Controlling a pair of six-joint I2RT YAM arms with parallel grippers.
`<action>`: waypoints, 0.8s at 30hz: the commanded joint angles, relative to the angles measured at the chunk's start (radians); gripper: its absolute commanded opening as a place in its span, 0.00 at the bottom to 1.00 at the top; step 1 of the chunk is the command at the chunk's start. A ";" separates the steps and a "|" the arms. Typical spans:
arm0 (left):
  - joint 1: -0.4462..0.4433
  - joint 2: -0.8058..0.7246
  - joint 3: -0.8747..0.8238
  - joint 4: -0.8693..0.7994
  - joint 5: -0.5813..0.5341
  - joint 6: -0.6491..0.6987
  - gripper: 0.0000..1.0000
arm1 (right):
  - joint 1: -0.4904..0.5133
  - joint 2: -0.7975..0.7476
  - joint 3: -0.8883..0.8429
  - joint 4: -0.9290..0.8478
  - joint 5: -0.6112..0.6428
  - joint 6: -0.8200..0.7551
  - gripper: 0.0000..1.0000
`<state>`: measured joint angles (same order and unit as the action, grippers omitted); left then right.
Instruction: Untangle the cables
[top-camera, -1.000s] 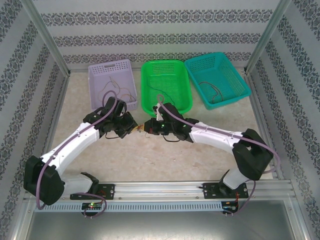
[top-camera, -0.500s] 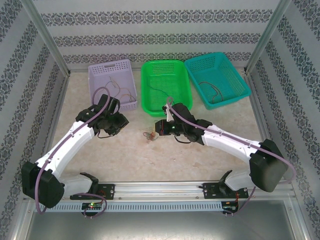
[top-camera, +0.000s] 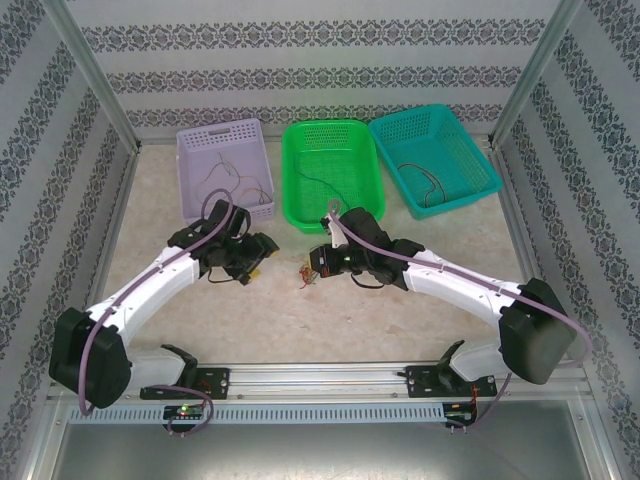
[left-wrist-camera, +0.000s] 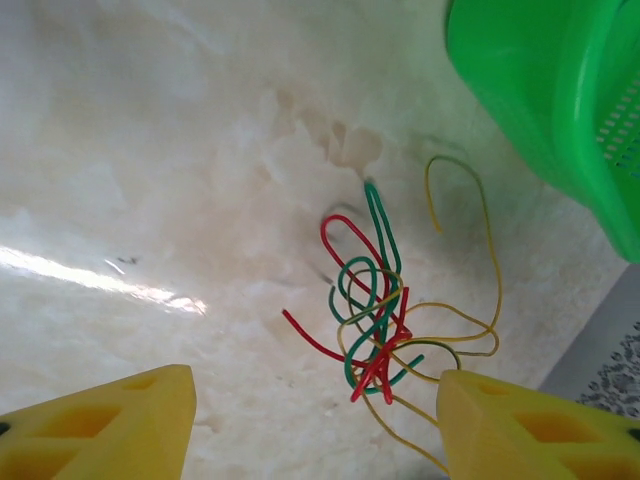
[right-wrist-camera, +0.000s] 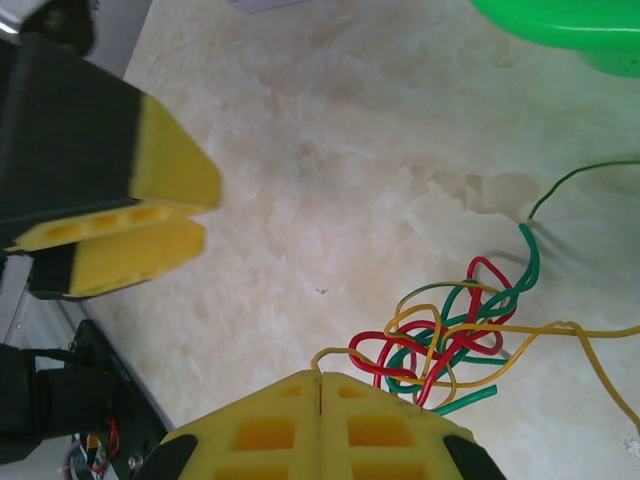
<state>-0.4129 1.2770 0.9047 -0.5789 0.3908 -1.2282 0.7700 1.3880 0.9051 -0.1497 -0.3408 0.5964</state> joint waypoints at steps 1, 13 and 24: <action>-0.024 0.029 -0.033 0.173 0.090 -0.146 0.68 | 0.000 -0.028 0.014 0.006 -0.062 -0.043 0.00; -0.196 0.293 -0.001 0.281 0.089 -0.372 0.59 | -0.037 -0.081 -0.083 0.034 -0.170 -0.078 0.00; -0.191 0.349 0.084 0.119 -0.057 -0.280 0.01 | -0.109 -0.228 -0.156 -0.001 -0.153 -0.067 0.00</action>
<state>-0.6029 1.6375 0.9363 -0.3363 0.4156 -1.5616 0.6891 1.2224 0.7715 -0.1509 -0.4950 0.5426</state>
